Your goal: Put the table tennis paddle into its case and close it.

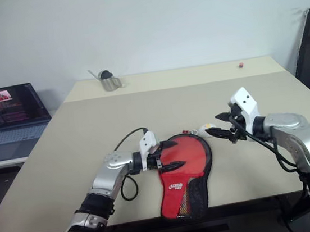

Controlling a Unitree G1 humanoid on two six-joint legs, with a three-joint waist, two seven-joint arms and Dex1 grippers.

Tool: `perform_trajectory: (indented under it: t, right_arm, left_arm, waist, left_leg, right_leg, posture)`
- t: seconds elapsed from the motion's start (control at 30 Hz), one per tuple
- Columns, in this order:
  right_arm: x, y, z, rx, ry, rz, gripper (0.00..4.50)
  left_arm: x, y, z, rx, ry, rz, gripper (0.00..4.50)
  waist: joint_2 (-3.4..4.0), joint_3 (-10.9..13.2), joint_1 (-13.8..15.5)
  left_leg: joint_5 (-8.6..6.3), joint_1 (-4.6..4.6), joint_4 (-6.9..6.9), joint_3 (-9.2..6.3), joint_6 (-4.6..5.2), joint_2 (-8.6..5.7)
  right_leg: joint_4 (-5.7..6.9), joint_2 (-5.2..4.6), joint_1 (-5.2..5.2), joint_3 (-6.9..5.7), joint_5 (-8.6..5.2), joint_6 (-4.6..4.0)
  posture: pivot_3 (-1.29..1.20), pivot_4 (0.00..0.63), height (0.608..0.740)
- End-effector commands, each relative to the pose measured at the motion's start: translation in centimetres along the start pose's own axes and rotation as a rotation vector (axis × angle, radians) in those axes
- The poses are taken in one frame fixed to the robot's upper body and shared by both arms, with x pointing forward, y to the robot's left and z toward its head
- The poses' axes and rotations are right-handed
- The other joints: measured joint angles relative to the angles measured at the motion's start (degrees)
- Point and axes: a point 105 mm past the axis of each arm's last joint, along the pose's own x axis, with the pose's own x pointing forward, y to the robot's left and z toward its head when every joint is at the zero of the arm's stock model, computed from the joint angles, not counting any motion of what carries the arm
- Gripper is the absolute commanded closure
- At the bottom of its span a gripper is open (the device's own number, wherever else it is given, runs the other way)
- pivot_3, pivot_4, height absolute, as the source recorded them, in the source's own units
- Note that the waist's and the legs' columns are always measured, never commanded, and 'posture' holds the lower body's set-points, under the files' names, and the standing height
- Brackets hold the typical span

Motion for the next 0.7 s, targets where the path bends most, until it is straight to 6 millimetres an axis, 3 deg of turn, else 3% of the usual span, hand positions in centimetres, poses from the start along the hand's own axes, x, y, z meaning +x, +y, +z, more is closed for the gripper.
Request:
perform_trajectory:
  t: [0.03, 0.2, 0.33, 0.7]
  right_arm:
    - [1.5, -1.5, 0.6, -0.037, -0.027, -0.012, 1.04]
    - [5.7, -3.3, -0.5, -0.077, 0.014, -0.020, 1.04]
    - [7.7, -3.9, -1.7, -0.115, 0.067, 0.004, 1.04]
    - [8.9, -5.2, -5.2, -0.163, 0.192, 0.018, 1.04]
  left_arm:
    - [1.0, -0.2, 0.7, 0.056, -0.003, -0.040, 0.02]
    - [1.6, -0.6, 0.5, 0.061, -0.004, -0.054, 0.02]
    - [1.6, -0.8, 0.6, 0.063, -0.005, -0.058, 0.02]
    - [1.5, -1.0, 0.6, 0.067, 0.003, -0.053, 0.02]
  waist:
    - [0.00, 0.0, 0.0]
    - [0.00, 0.0, -0.4]
    - [0.01, 0.0, -0.3]
    - [0.02, 0.0, -0.5]
  left_leg:
    - [0.00, 0.00, 0.00, 0.02, 0.00, 0.00]
    - [0.01, 0.02, -0.02, 0.05, -0.02, 0.01]
    - [0.10, -0.04, -0.03, 0.04, -0.17, -0.02]
    - [0.12, -0.07, -0.07, 0.04, -0.21, -0.03]
  right_leg:
    - [0.00, -0.01, -0.01, 0.02, 0.00, 0.00]
    - [0.02, 0.00, -0.04, 0.05, 0.01, -0.01]
    - [0.00, -0.01, -0.12, 0.07, 0.01, -0.01]
    - [-0.03, -0.03, -0.17, 0.09, 0.01, -0.02]
  posture:
    - [0.00, 0.150, 0.740]
    - [0.00, 0.150, 0.740]
    - [0.00, 0.150, 0.740]
    - [0.00, 0.150, 0.740]
